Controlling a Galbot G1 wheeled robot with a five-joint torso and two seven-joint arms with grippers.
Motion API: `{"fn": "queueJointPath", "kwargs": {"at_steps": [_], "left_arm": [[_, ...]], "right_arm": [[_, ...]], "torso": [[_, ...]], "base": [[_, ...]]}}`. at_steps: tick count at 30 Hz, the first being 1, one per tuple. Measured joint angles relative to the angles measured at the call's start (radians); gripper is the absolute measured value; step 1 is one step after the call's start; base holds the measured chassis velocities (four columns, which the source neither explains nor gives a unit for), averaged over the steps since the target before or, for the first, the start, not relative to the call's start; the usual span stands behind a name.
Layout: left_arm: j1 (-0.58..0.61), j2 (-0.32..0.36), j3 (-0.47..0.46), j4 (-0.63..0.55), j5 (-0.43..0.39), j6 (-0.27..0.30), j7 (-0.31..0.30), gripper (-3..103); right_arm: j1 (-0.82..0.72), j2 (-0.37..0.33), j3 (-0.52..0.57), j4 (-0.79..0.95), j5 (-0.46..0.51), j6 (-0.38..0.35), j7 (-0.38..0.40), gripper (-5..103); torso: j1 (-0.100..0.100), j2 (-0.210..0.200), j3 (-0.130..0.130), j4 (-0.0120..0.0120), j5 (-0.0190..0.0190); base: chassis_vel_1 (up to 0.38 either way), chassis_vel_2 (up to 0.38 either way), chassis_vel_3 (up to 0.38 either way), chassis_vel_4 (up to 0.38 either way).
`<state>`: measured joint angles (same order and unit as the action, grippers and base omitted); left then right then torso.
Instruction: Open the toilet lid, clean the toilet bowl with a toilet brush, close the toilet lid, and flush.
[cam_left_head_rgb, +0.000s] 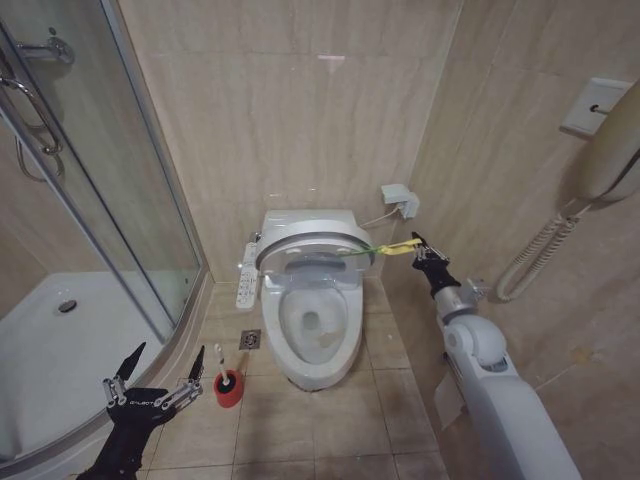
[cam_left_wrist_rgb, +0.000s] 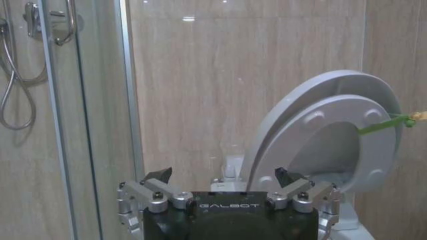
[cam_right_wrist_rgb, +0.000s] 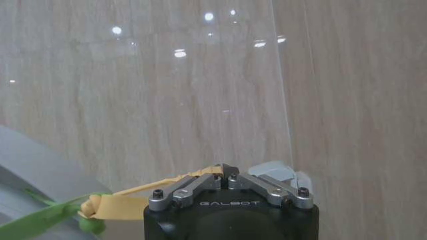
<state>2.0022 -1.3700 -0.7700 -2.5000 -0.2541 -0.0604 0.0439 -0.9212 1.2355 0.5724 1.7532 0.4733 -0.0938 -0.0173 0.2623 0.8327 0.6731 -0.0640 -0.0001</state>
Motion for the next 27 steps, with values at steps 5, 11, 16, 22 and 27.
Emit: {"fn": "queueJointPath", "kwargs": {"at_steps": [5, 11, 16, 22, 27], "left_arm": [[0.0, 0.0, 0.0, 0.0, 0.0, 0.0, 0.0, 100], [0.0, 0.0, 0.0, 0.0, 0.0, 0.0, 0.0, 100], [0.0, 0.0, 0.0, 0.0, 0.0, 0.0, 0.0, 100], [0.0, 0.0, 0.0, 0.0, 0.0, 0.0, 0.0, 100], [0.0, 0.0, 0.0, 0.0, 0.0, 0.0, 0.0, 100]], "right_arm": [[0.121, -0.002, -0.057, -0.082, 0.003, -0.004, 0.042, 1], [0.237, -0.001, -0.116, -0.168, 0.009, -0.002, 0.064, 1], [0.309, 0.011, -0.16, -0.239, 0.01, 0.008, 0.072, 1], [0.36, 0.033, -0.186, -0.302, 0.01, 0.011, 0.083, 1], [0.396, 0.055, -0.2, -0.352, 0.006, 0.01, 0.086, 1]], "torso": [[0.0, 0.0, 0.0, 0.0, -0.0001], [0.0, 0.0, 0.0, -0.0003, -0.0003], [0.0, 0.0, 0.0, -0.0004, -0.0001], [0.0, 0.0, 0.0, 0.0001, -0.0001], [0.0, 0.0, 0.0, 0.0004, 0.0]], "base": [[0.0, 0.0, 0.0, 0.0], [0.0, 0.0, 0.0, 0.0], [0.0, 0.0, 0.0, 0.0], [0.0, 0.0, 0.0, 0.0], [0.0, 0.0, 0.0, 0.0]]}}
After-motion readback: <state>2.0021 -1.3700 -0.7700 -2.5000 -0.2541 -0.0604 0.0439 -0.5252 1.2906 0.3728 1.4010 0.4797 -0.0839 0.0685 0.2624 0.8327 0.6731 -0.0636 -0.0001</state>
